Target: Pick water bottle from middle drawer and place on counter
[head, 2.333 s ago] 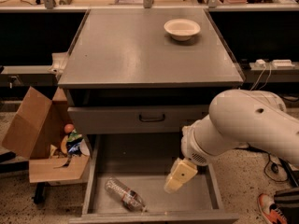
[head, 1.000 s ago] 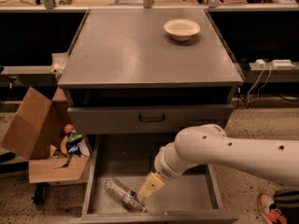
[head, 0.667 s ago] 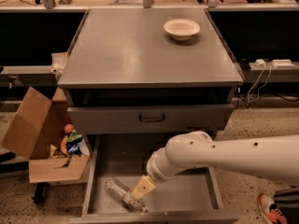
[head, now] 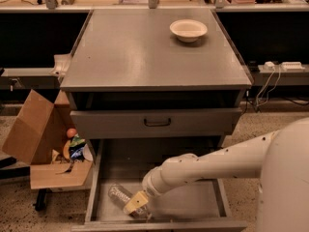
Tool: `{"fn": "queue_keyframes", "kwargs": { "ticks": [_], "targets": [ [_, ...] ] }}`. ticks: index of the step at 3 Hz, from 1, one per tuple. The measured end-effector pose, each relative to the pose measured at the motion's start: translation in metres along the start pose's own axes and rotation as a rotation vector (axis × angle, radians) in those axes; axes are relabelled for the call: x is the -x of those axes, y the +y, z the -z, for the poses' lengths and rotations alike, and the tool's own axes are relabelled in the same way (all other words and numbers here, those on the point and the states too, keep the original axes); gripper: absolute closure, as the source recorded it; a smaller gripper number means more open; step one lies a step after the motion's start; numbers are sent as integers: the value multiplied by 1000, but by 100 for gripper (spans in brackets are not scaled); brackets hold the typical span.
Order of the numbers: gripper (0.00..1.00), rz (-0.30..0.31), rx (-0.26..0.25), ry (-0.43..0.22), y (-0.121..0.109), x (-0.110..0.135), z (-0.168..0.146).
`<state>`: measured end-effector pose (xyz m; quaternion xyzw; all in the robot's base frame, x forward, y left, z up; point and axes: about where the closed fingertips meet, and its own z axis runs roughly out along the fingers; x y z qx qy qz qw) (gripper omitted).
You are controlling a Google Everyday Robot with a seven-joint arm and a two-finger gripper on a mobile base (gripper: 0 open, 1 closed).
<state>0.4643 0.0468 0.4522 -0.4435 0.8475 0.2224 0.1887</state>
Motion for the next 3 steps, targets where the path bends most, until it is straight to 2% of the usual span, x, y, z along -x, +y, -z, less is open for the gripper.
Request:
{"fn": "queue_keyframes", "kwargs": {
  "ticks": [1,3],
  "targets": [
    [0,-27,17,-19,-5,-4,-31],
    [0,-46,38,-8,-12,-6,-82]
  ]
}}
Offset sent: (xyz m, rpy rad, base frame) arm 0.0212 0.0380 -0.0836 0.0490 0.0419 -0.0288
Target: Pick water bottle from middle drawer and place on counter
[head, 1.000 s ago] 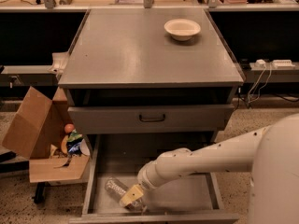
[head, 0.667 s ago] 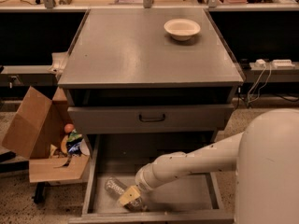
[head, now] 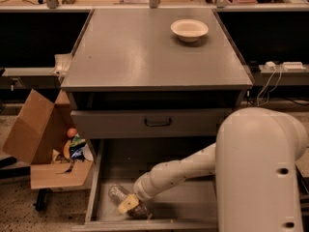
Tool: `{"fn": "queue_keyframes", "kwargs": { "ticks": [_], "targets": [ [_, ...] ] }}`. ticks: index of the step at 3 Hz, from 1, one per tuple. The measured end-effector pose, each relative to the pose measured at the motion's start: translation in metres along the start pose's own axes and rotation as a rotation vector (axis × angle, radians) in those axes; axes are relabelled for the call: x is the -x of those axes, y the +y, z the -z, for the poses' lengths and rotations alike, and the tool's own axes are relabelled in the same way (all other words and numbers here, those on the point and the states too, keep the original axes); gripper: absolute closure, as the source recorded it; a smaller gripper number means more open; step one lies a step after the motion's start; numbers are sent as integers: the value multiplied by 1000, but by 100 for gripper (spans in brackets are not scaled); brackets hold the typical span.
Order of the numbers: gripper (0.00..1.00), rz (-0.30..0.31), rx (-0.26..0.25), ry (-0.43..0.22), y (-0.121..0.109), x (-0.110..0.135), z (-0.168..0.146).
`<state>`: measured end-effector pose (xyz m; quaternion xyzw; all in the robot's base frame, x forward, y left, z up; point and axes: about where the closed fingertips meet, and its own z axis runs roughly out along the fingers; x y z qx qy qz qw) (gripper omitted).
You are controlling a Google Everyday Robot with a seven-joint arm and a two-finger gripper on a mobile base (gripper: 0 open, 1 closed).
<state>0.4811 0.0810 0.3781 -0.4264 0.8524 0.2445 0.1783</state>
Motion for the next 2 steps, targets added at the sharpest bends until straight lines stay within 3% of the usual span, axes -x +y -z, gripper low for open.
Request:
{"fn": "queue_keyframes", "kwargs": {
  "ticks": [1,2],
  "targets": [
    [14,-4,12,17,-2,1,-19],
    [37,-9,15,24,-3,2,-24]
  ]
}}
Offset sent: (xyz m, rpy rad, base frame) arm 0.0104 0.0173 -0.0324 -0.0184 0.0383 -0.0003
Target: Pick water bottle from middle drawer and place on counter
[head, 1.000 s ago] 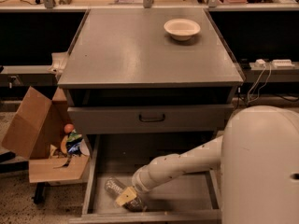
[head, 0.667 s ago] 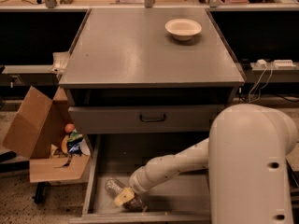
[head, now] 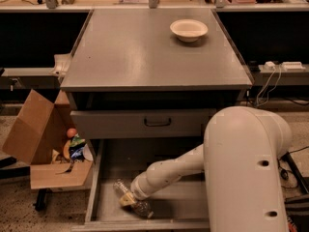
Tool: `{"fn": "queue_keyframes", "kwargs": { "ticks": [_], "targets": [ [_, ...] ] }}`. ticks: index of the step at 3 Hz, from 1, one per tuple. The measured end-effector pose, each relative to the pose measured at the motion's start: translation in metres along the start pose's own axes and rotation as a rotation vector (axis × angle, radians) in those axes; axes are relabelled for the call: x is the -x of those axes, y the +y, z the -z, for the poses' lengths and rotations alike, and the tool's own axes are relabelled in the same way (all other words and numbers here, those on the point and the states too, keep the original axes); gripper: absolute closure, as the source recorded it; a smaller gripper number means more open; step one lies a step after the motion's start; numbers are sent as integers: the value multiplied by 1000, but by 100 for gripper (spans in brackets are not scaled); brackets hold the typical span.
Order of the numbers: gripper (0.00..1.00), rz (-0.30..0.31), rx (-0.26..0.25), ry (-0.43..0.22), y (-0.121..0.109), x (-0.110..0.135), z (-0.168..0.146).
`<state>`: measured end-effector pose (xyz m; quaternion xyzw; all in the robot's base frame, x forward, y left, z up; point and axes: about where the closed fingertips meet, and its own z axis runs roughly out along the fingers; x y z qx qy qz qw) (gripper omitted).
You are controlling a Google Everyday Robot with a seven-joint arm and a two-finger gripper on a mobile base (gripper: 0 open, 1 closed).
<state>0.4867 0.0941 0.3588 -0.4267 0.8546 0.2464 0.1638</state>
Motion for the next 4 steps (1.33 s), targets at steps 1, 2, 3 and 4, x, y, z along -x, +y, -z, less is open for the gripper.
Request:
{"fn": "queue_keyframes", "kwargs": {
  "ticks": [1,2,3,4],
  "targets": [
    [61,0,-13,-22,-2,3,6],
    [85,28,-44,-95,-5,15,36],
    [100,123,-73,-186,-10,44,81],
    [100,186,-27,-278,-12,75,114]
  ]
}}
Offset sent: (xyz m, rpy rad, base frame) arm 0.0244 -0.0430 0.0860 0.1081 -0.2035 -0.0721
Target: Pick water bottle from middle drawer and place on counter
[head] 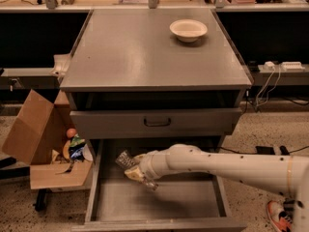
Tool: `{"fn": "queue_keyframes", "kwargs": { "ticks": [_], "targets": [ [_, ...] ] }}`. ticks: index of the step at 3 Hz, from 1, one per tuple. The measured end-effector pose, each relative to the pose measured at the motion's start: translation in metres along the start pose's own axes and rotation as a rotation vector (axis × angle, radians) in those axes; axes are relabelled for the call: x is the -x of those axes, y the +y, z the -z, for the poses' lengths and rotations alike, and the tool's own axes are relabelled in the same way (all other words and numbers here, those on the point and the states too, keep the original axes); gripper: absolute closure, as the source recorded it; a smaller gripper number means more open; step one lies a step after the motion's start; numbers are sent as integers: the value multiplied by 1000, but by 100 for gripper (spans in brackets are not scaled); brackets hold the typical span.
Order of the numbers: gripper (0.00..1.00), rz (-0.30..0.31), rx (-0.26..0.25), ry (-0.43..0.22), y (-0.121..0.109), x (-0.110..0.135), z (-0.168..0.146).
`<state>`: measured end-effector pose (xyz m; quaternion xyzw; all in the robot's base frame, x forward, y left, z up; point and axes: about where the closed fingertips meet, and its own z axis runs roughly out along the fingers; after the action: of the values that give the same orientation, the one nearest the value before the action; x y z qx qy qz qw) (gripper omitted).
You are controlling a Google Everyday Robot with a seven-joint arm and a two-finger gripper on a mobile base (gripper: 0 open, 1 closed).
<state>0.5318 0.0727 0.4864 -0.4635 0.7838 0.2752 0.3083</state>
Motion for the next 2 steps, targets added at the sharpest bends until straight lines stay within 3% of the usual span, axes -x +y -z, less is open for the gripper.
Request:
{"fn": "queue_keyframes", "kwargs": {
  "ticks": [1,2],
  "targets": [
    [100,68,27,-39,6,17,25],
    [100,82,34,-40,8,19,27]
  ]
}}
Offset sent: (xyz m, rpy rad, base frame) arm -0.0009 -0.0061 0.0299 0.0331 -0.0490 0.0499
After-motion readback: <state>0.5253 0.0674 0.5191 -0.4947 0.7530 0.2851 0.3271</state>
